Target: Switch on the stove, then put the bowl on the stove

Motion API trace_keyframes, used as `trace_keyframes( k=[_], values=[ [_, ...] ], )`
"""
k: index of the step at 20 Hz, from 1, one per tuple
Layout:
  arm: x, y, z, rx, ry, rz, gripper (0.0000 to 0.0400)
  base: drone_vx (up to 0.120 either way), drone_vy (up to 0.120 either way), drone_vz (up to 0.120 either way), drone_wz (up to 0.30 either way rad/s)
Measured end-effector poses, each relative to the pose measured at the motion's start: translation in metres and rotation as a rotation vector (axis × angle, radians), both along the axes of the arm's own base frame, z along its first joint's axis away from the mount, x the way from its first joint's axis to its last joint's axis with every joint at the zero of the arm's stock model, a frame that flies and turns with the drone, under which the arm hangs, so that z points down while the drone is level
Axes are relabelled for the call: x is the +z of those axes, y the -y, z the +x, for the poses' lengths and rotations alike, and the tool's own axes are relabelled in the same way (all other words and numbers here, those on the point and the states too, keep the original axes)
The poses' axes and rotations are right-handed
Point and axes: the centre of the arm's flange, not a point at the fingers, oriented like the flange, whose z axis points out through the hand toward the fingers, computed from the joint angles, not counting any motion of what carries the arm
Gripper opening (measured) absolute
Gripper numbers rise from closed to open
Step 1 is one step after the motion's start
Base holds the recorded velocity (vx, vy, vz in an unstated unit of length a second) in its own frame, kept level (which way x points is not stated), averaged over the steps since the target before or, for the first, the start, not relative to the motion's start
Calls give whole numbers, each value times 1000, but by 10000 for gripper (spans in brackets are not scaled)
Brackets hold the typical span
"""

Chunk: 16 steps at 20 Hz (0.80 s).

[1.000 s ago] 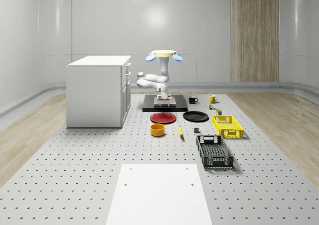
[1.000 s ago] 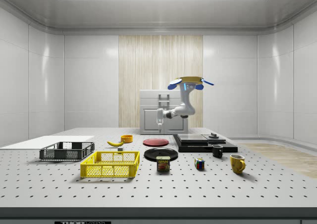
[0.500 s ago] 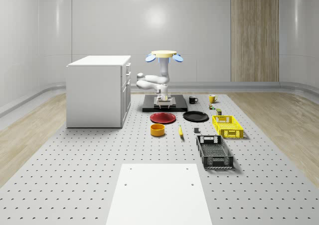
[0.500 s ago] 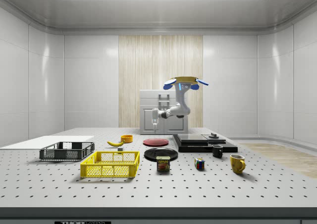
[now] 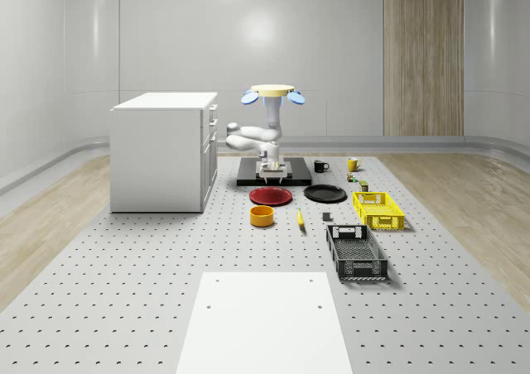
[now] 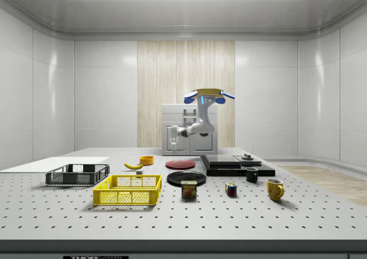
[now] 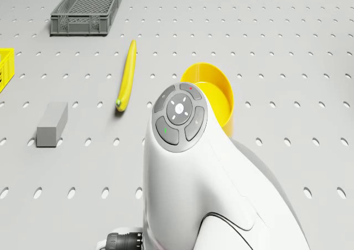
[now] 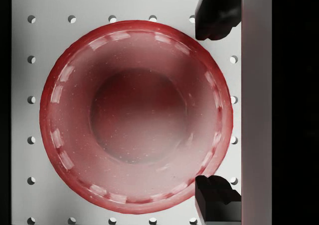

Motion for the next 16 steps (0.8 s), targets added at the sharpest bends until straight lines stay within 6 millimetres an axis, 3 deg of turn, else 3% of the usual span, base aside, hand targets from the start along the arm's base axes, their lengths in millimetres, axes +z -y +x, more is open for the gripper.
trace_keyframes(
  k=[16],
  values=[
    [0, 0, 0, 0, 0, 0, 400, 120, 0, 0, 0]
  ],
)
